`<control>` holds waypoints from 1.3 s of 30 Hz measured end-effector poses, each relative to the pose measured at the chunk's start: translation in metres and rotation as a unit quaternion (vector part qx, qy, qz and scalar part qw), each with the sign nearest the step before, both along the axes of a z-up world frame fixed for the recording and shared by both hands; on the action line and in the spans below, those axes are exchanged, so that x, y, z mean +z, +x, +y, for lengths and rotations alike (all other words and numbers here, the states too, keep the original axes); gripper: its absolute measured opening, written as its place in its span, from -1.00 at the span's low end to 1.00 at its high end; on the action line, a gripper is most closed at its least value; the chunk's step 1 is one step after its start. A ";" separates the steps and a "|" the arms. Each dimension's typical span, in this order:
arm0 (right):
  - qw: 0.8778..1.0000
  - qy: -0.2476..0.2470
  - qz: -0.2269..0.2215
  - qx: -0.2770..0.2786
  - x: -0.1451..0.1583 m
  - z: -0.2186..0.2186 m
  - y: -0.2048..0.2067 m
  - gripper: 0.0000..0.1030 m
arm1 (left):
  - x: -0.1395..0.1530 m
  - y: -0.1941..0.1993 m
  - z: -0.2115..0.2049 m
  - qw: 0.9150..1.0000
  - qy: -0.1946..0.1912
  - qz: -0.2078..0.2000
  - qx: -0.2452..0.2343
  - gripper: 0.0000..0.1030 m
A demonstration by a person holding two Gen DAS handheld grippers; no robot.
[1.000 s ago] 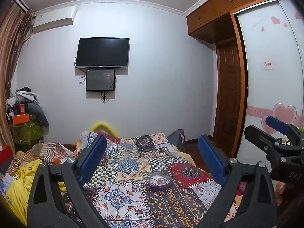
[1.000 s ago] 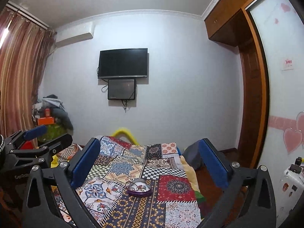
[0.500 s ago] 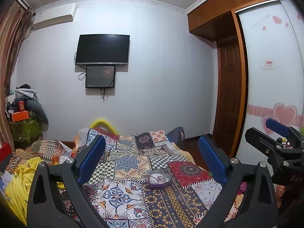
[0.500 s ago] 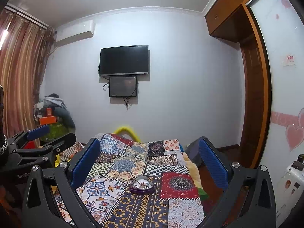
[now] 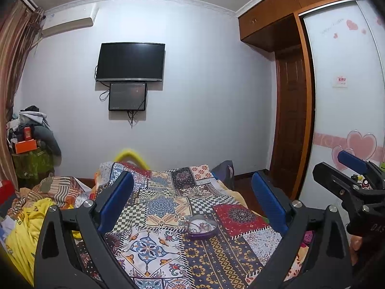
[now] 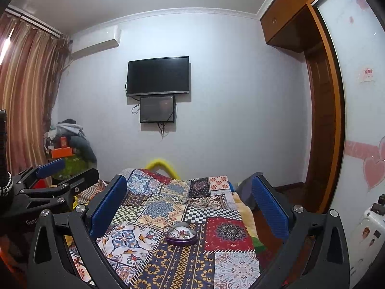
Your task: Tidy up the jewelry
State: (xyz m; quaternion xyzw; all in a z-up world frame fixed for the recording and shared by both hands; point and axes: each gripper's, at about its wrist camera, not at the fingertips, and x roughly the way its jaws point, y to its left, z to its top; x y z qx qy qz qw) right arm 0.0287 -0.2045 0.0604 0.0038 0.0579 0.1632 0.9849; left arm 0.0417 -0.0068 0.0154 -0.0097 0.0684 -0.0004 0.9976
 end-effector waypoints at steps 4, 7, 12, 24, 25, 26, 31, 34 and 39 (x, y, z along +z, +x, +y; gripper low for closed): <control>1.000 0.000 0.003 0.001 -0.001 0.000 0.000 0.99 | 0.000 0.000 0.000 1.000 -0.003 0.001 -0.002 0.93; 1.000 -0.001 0.004 0.001 -0.001 0.000 -0.001 0.99 | -0.001 0.001 0.001 1.000 -0.003 0.002 -0.002 0.93; 1.000 0.000 0.006 0.001 -0.002 0.000 0.000 0.99 | -0.002 0.002 0.000 1.000 -0.003 0.004 -0.003 0.93; 1.000 0.001 0.009 0.000 -0.002 0.002 0.002 0.99 | -0.004 0.004 0.000 1.000 -0.003 0.009 -0.005 0.93; 1.000 0.001 0.010 0.000 -0.002 0.002 0.002 0.99 | -0.004 0.004 0.000 1.000 -0.004 0.010 -0.005 0.93; 1.000 0.001 0.010 0.000 -0.002 0.002 0.003 0.99 | -0.004 0.004 0.000 1.000 -0.004 0.011 -0.005 0.93; 1.000 0.002 0.010 -0.001 -0.002 0.001 0.003 0.99 | -0.005 0.004 0.000 1.000 -0.006 0.011 -0.008 0.95; 1.000 0.003 0.011 -0.002 -0.003 0.001 0.003 0.99 | -0.005 0.004 -0.001 1.000 -0.002 0.012 -0.009 0.97; 1.000 0.006 0.015 -0.003 -0.004 0.000 0.005 0.99 | -0.005 0.004 -0.003 1.000 -0.002 0.011 -0.011 0.97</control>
